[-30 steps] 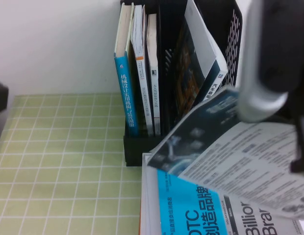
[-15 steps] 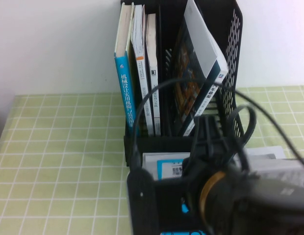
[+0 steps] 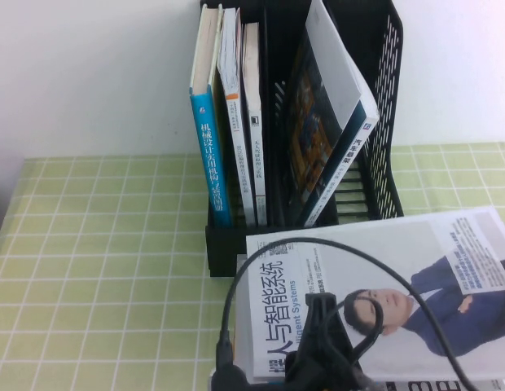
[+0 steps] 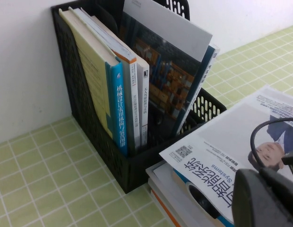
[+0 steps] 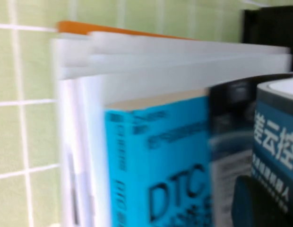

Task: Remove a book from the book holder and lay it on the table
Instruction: Place the picked book on the book

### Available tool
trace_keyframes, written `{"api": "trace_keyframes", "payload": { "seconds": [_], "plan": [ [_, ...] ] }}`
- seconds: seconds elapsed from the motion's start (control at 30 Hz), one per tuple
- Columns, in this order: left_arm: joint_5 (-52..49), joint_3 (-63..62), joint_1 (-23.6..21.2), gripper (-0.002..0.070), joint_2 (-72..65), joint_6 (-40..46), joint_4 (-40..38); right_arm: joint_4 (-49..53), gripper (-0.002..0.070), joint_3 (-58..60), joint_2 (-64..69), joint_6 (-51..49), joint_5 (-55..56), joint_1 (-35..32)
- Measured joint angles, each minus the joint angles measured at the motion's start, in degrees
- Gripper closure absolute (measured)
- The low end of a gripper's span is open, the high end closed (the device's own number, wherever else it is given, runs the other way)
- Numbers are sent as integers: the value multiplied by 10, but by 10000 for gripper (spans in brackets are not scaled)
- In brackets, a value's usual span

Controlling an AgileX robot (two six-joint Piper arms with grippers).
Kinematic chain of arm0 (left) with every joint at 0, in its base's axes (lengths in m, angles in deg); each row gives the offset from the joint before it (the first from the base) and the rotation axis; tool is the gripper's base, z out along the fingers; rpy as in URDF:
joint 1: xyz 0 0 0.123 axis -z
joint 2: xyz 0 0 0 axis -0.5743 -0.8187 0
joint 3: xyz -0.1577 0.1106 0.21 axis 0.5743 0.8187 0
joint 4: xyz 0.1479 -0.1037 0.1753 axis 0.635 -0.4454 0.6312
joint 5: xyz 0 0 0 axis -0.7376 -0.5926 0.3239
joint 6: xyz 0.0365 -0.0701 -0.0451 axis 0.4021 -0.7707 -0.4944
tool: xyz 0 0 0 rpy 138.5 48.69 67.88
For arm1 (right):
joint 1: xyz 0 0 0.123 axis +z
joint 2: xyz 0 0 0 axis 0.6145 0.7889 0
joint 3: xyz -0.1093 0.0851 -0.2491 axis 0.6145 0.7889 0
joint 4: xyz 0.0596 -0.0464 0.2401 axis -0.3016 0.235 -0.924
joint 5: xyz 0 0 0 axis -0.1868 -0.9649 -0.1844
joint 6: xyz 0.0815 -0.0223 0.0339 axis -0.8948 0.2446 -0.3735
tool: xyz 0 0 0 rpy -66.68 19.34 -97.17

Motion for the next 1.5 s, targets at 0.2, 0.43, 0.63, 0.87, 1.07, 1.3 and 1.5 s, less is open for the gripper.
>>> {"api": "trace_keyframes", "payload": {
  "seconds": [0.2, 0.43, 0.63, 0.87, 1.07, 1.3, 1.5],
  "plan": [
    [-9, 0, 0, 678, 0, 0, 0, 119, 650, 36, 38, -137, -11, 3],
    [-19, 0, 0, 678, 0, 0, 0, 214, 650, 38, 75, -294, -72, 5],
    [-41, 0, 0, 678, 0, 0, 0, 344, 650, 44, 74, -426, -171, 34],
    [-46, 0, 0, 678, 0, 0, 0, 457, 650, 43, 55, -453, -183, 41],
    [-46, 0, 0, 678, 0, 0, 0, 380, 650, 43, 53, -446, -183, 41],
    [-46, 0, 0, 678, 0, 0, 0, 408, 650, 45, 39, -434, -186, 39],
    [-46, 0, 0, 678, 0, -1, -8, 460, 650, 44, -24, -410, -180, -2]
  ]
}}
